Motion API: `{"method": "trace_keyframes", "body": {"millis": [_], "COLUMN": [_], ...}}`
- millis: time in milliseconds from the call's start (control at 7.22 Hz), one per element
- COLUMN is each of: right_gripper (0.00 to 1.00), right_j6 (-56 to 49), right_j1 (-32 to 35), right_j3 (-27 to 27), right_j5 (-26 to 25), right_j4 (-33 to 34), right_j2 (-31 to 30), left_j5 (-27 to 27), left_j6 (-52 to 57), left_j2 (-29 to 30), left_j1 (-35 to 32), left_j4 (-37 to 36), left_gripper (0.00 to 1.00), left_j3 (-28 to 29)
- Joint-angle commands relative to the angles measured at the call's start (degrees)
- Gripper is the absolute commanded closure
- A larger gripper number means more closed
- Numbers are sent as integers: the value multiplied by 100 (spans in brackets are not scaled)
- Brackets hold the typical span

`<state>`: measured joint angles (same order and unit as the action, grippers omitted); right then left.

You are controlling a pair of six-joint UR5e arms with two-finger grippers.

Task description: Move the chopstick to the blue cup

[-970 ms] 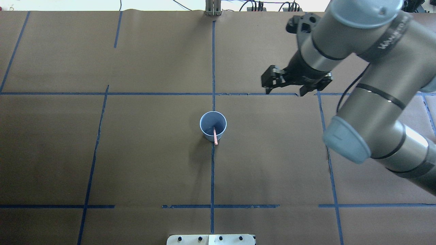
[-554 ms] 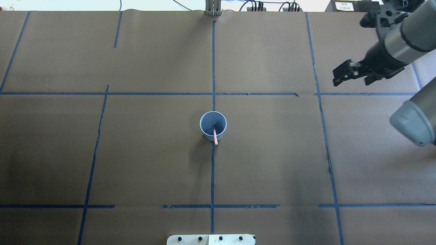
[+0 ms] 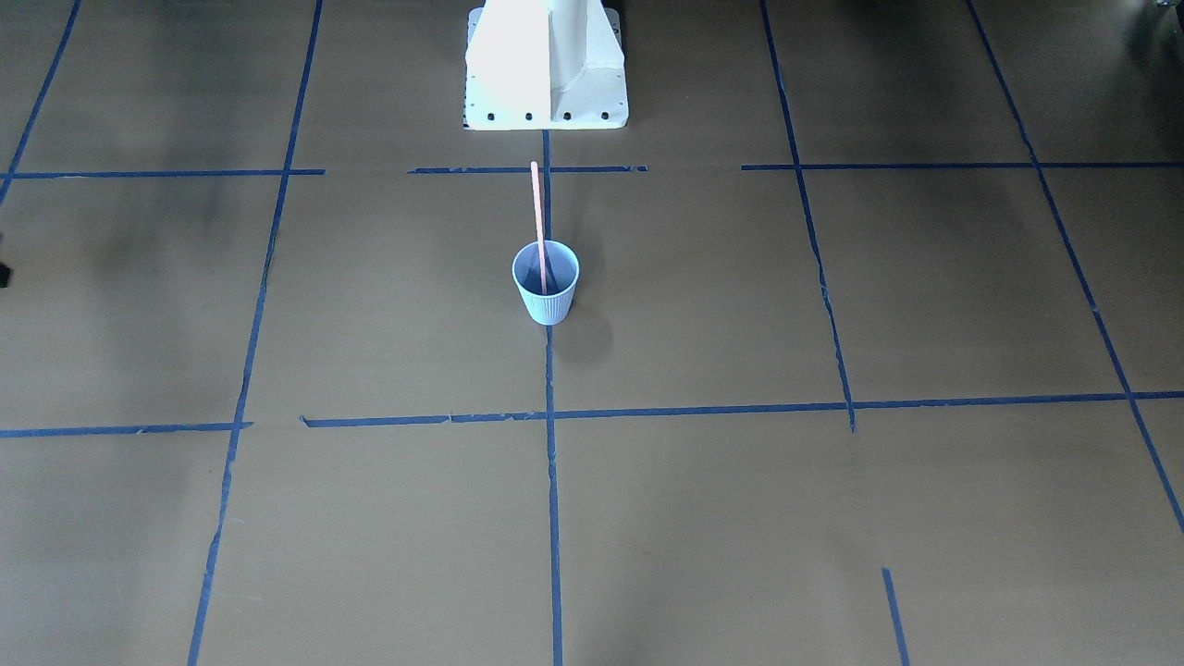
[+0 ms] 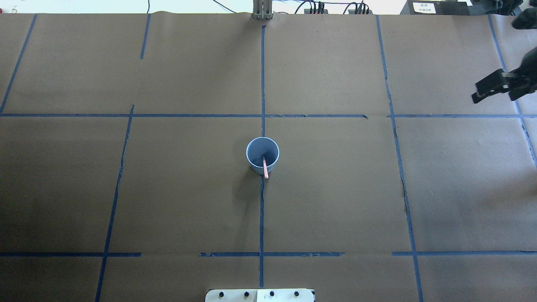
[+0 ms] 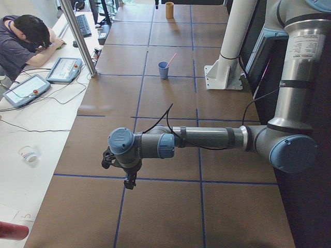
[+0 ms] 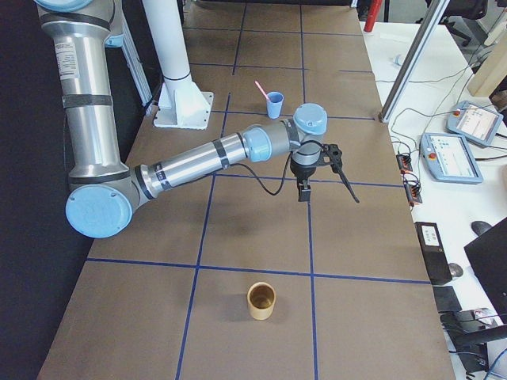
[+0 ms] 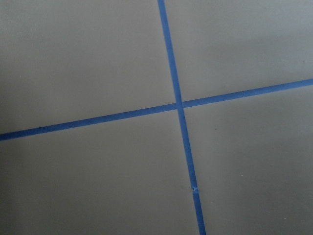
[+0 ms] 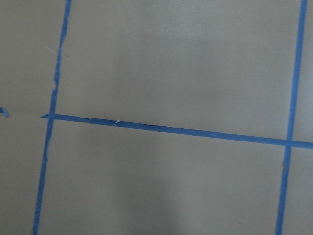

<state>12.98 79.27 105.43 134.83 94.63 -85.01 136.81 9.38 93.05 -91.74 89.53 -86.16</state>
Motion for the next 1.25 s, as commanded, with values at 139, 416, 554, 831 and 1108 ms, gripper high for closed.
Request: {"method": "trace_keyframes", "body": {"millis": [139,416,554,831,1108], "right_gripper": [0,0,0,0,0], "right_j6": [-216,-992,-1608,-1614,-1614], "right_j1": [264,395,666,1272,1538], "right_j3": [-250,-1264,-1923,-2132,-1957], "right_j5": [174,201,210,568,518], "right_j4": [-24,-503,-1169,-1510,-1405], "right_j2": [-154,-410,-515,-517,-551], "left_j5": [13,22,22,22,22], "left_j6": [-367,-367,-367,-358,-358], "left_j2": [-112,-112,-112,-112,-120], "left_j1": [24,42,42,42,51], "left_j4": [249,249,249,249,258], "left_gripper": [0,0,0,0,0], "left_j3": [-42,-33,-33,-33,-24]}}
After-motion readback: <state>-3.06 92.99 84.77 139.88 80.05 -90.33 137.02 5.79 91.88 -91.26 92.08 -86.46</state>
